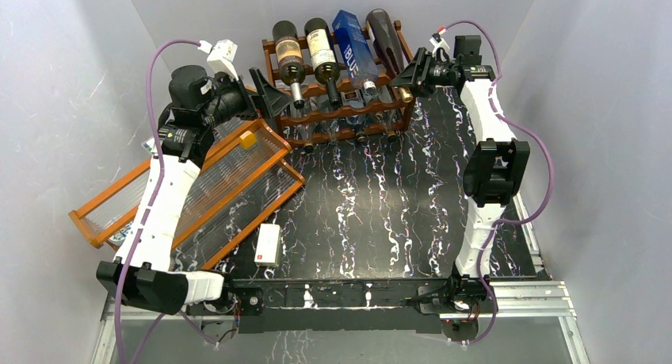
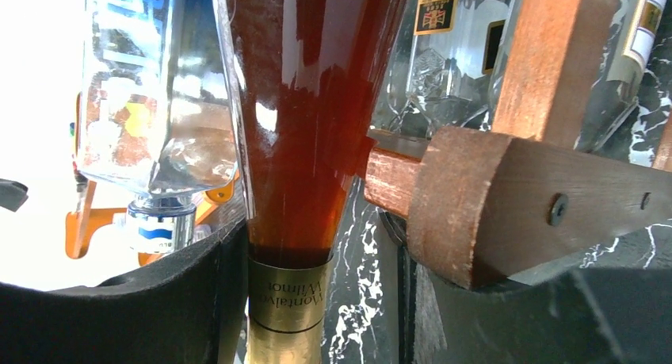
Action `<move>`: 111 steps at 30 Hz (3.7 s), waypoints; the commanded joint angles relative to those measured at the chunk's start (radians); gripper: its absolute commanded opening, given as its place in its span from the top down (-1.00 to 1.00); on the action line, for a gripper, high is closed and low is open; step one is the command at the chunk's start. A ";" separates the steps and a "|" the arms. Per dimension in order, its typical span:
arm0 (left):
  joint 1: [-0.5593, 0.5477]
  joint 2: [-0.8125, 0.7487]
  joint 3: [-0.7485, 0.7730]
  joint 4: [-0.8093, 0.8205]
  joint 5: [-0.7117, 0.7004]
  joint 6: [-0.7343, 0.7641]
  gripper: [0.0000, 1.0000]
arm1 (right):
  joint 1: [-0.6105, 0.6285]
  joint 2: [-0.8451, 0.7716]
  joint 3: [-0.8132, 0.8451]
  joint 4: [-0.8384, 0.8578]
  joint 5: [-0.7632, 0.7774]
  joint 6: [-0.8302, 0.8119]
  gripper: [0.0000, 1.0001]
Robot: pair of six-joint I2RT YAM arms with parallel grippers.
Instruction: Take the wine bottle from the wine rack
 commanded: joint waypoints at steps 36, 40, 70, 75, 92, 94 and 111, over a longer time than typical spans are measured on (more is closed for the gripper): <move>-0.004 -0.049 -0.007 0.032 0.020 -0.025 -0.96 | 0.089 -0.067 -0.142 0.380 0.021 0.271 0.12; -0.005 -0.052 -0.008 0.032 0.020 -0.025 -0.97 | 0.100 -0.071 -0.149 0.379 0.037 0.272 0.02; -0.005 -0.050 0.012 0.020 0.011 -0.018 -0.96 | 0.094 -0.230 -0.386 0.812 0.077 0.492 1.00; -0.005 -0.058 0.006 0.019 0.002 -0.018 -0.97 | 0.084 -0.328 -0.491 1.000 0.071 0.519 1.00; -0.005 -0.075 -0.011 0.024 -0.015 -0.019 -0.97 | 0.077 -0.377 -0.585 1.114 0.014 0.375 1.00; -0.004 -0.073 -0.013 0.025 -0.016 -0.019 -0.96 | 0.077 -0.387 -0.614 1.167 0.011 0.373 1.00; -0.005 -0.062 -0.020 0.035 -0.015 -0.023 -0.96 | 0.077 -0.442 -0.687 1.400 0.034 0.462 1.00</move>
